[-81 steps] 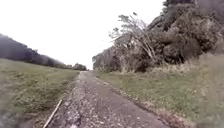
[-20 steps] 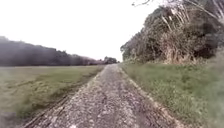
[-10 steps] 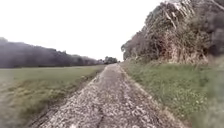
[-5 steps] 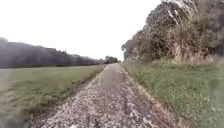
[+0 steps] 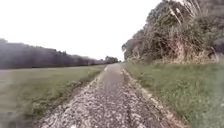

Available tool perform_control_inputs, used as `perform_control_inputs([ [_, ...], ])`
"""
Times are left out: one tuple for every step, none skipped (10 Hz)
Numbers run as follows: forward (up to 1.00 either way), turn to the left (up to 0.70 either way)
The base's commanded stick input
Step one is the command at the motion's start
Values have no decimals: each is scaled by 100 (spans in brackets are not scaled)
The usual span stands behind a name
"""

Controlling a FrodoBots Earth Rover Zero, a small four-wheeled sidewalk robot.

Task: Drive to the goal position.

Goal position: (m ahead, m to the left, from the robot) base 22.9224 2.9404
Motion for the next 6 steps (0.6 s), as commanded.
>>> perform_control_inputs([
  [70, 0],
  [70, 0],
  [70, 0],
  [70, 0],
  [70, 0],
  [70, 0],
])
